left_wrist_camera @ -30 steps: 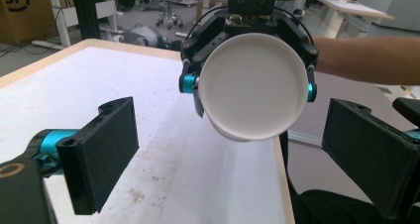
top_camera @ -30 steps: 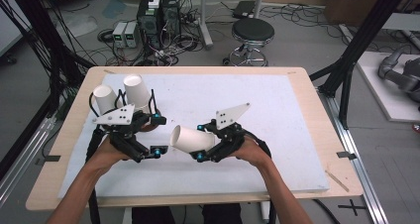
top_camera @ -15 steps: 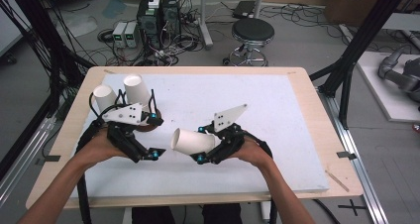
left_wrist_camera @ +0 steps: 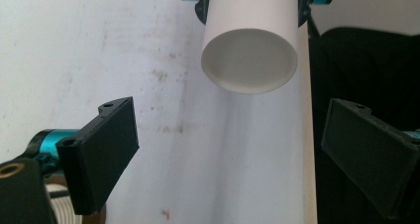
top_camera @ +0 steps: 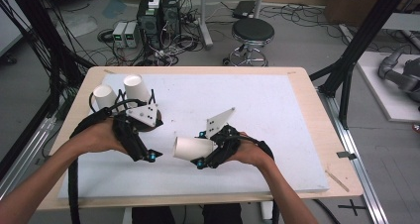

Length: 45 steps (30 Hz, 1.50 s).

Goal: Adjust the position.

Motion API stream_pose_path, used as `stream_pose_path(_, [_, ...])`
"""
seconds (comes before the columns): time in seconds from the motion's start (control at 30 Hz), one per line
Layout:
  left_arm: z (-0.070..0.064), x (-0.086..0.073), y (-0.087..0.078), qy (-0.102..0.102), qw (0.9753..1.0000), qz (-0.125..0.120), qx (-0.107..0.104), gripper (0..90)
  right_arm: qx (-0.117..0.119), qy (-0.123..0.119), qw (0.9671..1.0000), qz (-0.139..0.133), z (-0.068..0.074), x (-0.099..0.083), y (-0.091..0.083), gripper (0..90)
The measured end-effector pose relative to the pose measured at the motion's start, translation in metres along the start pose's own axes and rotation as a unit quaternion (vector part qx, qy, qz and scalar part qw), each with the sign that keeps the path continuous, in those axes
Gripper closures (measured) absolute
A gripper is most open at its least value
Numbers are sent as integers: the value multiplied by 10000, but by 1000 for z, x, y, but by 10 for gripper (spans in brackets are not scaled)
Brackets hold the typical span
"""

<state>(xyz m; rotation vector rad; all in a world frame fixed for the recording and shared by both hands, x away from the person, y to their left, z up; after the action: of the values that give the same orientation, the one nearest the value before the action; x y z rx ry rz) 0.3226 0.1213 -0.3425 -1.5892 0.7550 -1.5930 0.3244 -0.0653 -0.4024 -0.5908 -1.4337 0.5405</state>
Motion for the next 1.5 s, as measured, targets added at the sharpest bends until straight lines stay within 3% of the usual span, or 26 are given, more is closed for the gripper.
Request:
stream_pose_path(0.07, [0,0,3,61,9996,277,53,73,-35,-2,9999,138,0,0,1,286])
stream_pose_path(0.17, [-1,1,7,53,9992,394,-80,100,-119,-38,9992,379,-1,1,1,286])
stream_pose_path(0.3, [-1,-3,15,111,9971,746,-126,126,-172,-78,9970,746,-1,1,2,286])
stream_pose_path(0.57, [-2,-2,29,172,9948,960,-278,126,-145,-148,9920,1245,0,2,5,286])
stream_pose_path(0.77, [-3,0,37,213,9938,1048,-304,126,-126,-187,9899,1401,0,5,6,286])
stream_pose_path(0.8, [-3,1,39,235,9936,1058,-308,125,-117,-278,9900,1375,-1,6,7,286])
stream_pose_path(0.83, [-3,1,40,213,9935,1070,-317,126,-116,-185,9894,1434,0,5,7,286])
stream_pose_path(0.97, [-5,6,49,266,9928,1106,-381,126,-98,-190,9879,1537,1,3,10,286])
stream_pose_path(1.5, [-9,21,70,335,9918,1097,-558,126,-83,-227,9879,1530,2,3,7,286])
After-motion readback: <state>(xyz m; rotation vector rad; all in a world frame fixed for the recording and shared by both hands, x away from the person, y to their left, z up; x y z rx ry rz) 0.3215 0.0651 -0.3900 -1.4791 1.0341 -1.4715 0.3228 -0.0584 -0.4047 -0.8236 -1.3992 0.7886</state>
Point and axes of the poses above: each handheld gripper's, and its own axes: y roughly forward along the jaws, x roughly out of its top, z roughly to its left, the point moved 6 cm from there along y, roughly forward along the jaws, and after that the axes turned 1 degree about -x, right-handed, at the moved point
